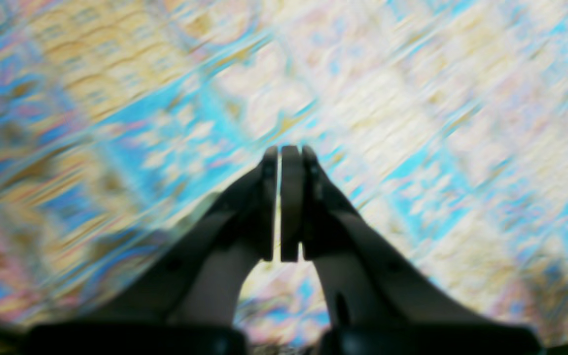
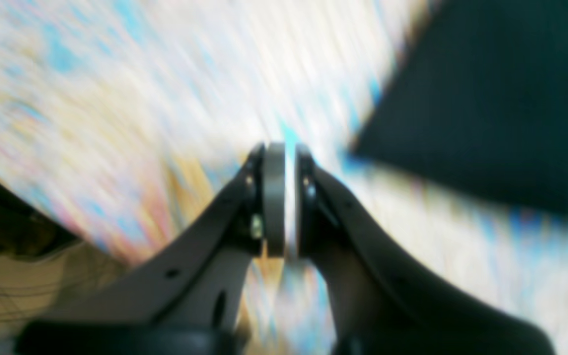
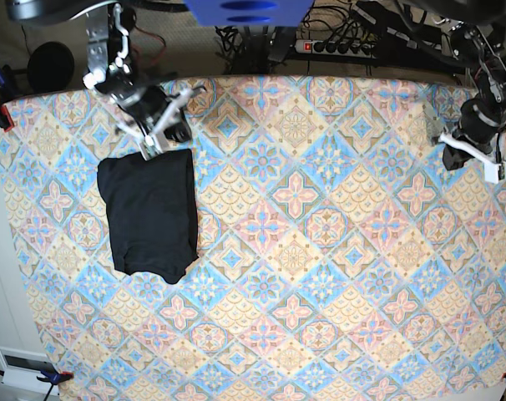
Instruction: Layout the t-shirt on the table in an organized manner, then fold the t-shirt properly
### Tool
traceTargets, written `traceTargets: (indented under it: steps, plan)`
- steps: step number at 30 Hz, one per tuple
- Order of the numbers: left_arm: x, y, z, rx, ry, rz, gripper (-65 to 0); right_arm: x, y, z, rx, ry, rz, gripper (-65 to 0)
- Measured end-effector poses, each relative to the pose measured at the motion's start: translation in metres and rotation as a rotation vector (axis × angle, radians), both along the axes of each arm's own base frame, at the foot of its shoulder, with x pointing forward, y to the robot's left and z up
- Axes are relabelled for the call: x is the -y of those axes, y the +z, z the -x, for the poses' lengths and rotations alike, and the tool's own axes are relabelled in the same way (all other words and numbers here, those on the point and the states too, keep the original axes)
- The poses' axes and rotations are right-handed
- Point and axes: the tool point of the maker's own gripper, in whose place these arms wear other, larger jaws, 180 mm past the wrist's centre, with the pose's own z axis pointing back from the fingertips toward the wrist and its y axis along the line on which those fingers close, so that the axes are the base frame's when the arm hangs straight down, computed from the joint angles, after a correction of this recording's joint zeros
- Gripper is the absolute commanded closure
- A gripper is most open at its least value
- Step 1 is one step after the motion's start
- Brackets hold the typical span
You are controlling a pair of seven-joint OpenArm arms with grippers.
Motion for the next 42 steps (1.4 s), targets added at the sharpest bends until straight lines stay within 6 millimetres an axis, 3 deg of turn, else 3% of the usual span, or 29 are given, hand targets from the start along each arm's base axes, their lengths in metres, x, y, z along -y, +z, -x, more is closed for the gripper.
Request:
traceTargets:
  steps: [3, 6, 8, 12, 14, 17, 22, 25, 28, 31, 34, 37, 42]
  plan:
    - [0.001, 0.0, 0.018, -0.033, -0.043, -0.037, -0.2, 0.012, 0.003, 0.01, -0.019, -0.075, -0.087, -3.0]
    - [-0.015, -0.017, 0.055, -0.154, -0.003, -0.056, -0.2, 0.029, 0.013, 0.023, -0.029, -0.164, -0.194, -2.0]
    - [-0.034, -0.009, 0.072, -0.15, 0.058, -0.056, -0.2, 0.052, 0.007, 0.043, -0.088, -0.256, -0.199, -0.1]
    - [-0.05, 0.002, 0.114, -0.182, 0.115, -0.013, -0.2, 0.073, 0.007, 0.068, -0.129, -0.336, -0.223, 0.0]
    - [-0.061, 0.002, 0.139, -0.233, 0.159, -0.021, -0.2, 0.078, 0.002, 0.086, -0.168, -0.349, -0.21, 0.0]
    - [-0.066, 0.003, 0.16, -0.281, 0.166, -0.036, -0.2, 0.078, -0.006, 0.112, -0.244, -0.359, -0.191, 0.0]
    - [-0.075, -0.013, 0.197, -0.395, 0.215, -0.011, -0.2, 0.083, -0.022, 0.142, -0.325, -0.358, -0.14, 0.0]
    - [-0.082, -0.04, 0.226, -0.475, 0.293, 0.055, -0.2, 0.092, -0.049, 0.166, -0.409, -0.333, -0.034, 0.0]
    - [-0.083, -0.076, 0.264, -0.62, 0.338, 0.067, -0.2, 0.078, -0.082, 0.208, -0.557, -0.267, 0.013, 0.0]
    - [-0.067, -0.113, 0.268, -0.646, 0.308, 0.079, -0.2, 0.07, -0.102, 0.24, -0.659, -0.238, 0.028, 0.0]
    - [-0.055, -0.142, 0.27, -0.639, 0.257, 0.048, -0.2, 0.074, -0.114, 0.245, -0.683, -0.252, 0.03, 0.0]
    - [-0.032, -0.173, 0.293, -0.695, 0.19, 0.029, -0.2, 0.081, -0.137, 0.237, -0.673, -0.297, 0.023, 0.0]
    - [0.013, -0.224, 0.293, -0.678, 0.1, 0.065, -0.2, 0.074, -0.182, 0.261, -0.763, -0.281, 0.044, 0.0]
